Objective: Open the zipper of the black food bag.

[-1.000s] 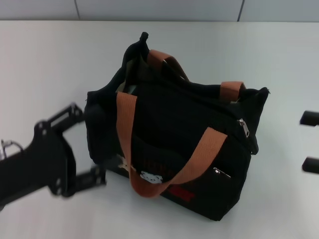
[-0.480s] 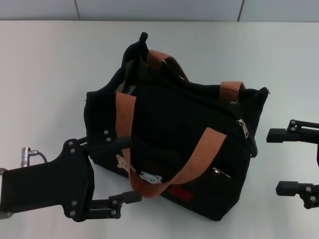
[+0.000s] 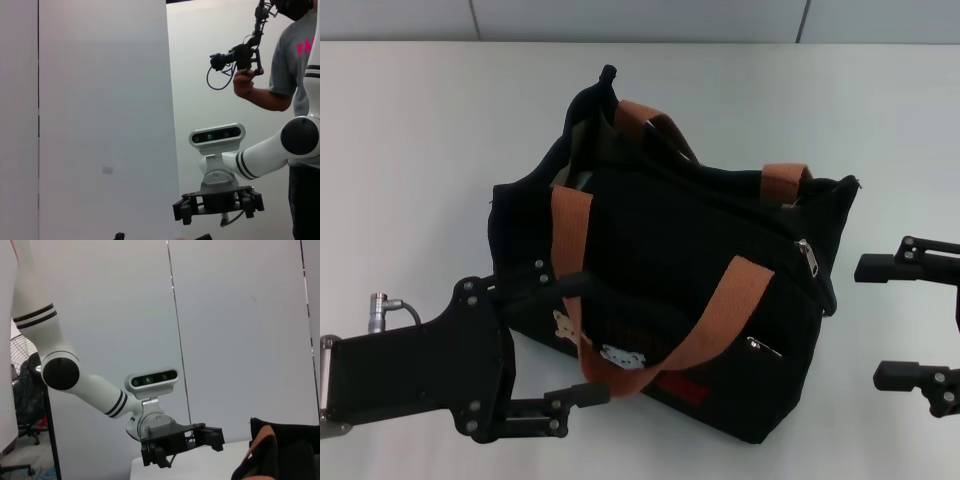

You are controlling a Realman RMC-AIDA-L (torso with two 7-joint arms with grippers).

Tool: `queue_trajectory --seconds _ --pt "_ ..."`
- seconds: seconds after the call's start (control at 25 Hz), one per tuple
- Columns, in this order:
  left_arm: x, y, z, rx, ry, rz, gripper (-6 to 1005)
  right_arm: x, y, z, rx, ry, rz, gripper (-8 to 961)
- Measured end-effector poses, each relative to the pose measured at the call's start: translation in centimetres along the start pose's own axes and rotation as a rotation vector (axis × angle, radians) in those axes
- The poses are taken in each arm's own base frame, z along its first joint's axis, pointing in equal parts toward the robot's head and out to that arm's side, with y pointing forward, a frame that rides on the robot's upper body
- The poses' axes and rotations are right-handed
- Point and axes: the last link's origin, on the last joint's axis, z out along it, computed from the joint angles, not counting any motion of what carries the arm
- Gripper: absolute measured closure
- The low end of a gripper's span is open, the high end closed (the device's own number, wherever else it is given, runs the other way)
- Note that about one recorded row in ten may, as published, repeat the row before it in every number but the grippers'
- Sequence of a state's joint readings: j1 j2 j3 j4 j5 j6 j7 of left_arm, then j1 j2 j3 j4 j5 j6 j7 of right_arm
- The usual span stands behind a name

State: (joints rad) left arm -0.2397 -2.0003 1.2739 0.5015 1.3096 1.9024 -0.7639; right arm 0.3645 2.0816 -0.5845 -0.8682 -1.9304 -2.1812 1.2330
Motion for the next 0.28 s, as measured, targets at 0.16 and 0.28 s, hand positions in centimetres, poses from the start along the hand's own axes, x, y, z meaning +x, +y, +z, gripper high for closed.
queue_trajectory --seconds 0.16,0.28 --pt "0.04 0.0 0.05 0.0 0.004 0.001 180 -0.08 -0.04 0.02 0.001 -0.005 -0.006 124" --pt "0.09 0.0 0.05 0.0 0.007 0.005 180 -0.1 -0.05 0.02 0.001 -0.006 -0.008 124"
